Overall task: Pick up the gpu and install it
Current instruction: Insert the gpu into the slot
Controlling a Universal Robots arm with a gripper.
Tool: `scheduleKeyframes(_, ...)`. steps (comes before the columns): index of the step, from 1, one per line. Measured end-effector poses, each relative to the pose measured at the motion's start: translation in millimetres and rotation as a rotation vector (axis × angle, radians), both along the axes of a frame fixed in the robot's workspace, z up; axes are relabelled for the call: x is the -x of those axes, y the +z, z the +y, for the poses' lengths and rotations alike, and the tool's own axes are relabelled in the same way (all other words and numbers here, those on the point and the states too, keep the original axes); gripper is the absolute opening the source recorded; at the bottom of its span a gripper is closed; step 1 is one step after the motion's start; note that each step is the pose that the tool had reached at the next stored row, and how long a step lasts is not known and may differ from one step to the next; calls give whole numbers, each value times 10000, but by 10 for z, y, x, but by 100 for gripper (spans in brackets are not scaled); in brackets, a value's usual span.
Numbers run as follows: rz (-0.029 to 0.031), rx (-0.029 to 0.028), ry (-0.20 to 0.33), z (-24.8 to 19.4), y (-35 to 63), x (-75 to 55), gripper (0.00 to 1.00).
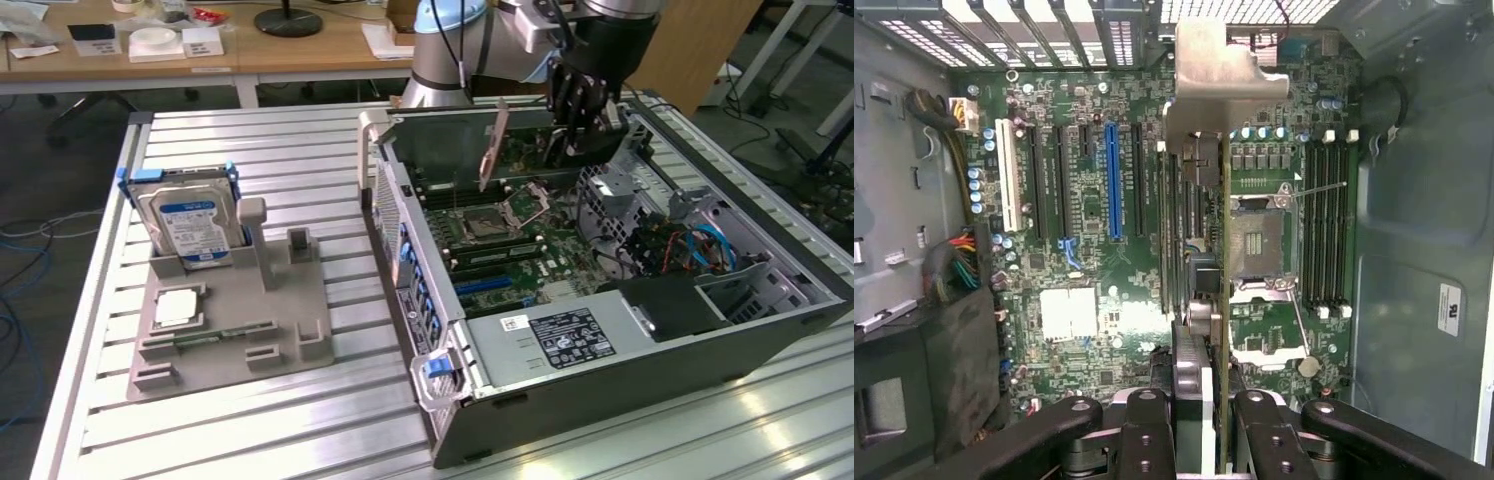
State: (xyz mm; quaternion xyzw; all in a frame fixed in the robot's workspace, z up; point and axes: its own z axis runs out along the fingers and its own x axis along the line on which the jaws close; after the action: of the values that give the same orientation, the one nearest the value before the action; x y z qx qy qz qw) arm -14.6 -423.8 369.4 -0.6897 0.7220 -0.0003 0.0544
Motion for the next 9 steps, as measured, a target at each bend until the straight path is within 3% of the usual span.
scheduleKeyframes(2,-1,-48,42,0,-5,0,28)
scheduleKeyframes(9,0,-67,87,-2,-12,22,28)
